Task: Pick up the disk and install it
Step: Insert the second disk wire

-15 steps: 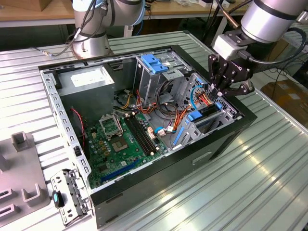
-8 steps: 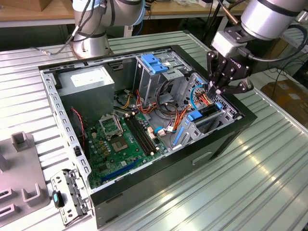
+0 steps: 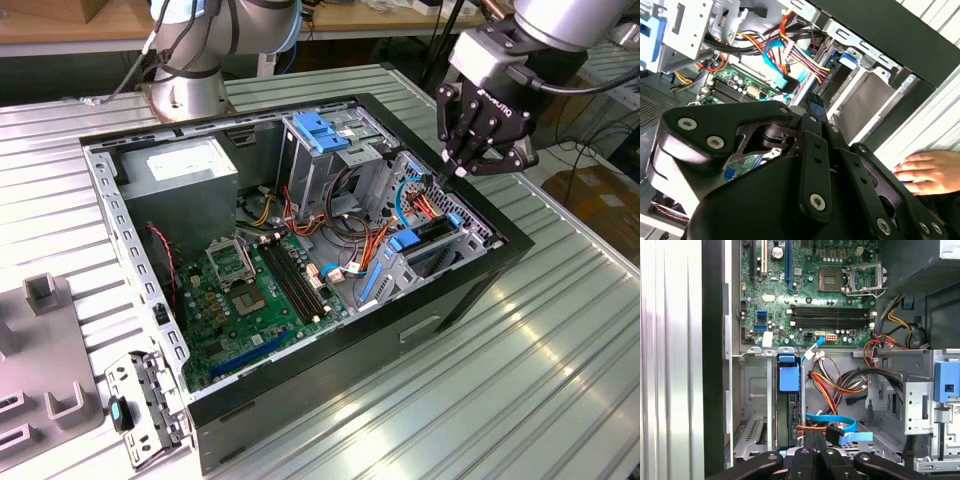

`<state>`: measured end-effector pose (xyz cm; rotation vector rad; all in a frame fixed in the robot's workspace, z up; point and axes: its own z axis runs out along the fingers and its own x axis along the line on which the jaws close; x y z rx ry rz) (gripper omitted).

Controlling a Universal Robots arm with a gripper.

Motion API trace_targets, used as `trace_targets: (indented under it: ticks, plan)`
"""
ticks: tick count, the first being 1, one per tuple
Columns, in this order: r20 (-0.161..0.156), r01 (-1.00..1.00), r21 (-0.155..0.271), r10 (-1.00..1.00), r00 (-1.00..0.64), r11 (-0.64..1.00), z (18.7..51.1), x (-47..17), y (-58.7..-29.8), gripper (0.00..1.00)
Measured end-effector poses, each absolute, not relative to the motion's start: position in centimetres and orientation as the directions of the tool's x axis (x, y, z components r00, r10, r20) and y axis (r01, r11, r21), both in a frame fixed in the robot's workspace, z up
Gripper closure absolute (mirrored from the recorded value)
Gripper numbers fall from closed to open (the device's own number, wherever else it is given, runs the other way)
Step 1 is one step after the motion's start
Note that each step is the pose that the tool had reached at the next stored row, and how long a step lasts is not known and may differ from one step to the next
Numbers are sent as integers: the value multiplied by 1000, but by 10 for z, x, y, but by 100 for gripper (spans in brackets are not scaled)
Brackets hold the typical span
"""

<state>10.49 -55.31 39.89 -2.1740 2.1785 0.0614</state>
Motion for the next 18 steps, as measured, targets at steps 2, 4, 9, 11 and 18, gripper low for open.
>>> trace_targets:
  ticks: [2,4,9,11,18]
  plan:
    - [-73,-1000,-8,-997,-2,2,399,105,-547,89]
    - [-72,-1000,-4,-997,-2,3,399,105,-543,89]
    - [-69,-1000,-3,-998,-2,2,399,104,-538,89]
    - [-65,-1000,0,-998,-1,1,398,103,-536,89]
    - [-9,-1000,1,-1000,-1,1,393,105,-522,89]
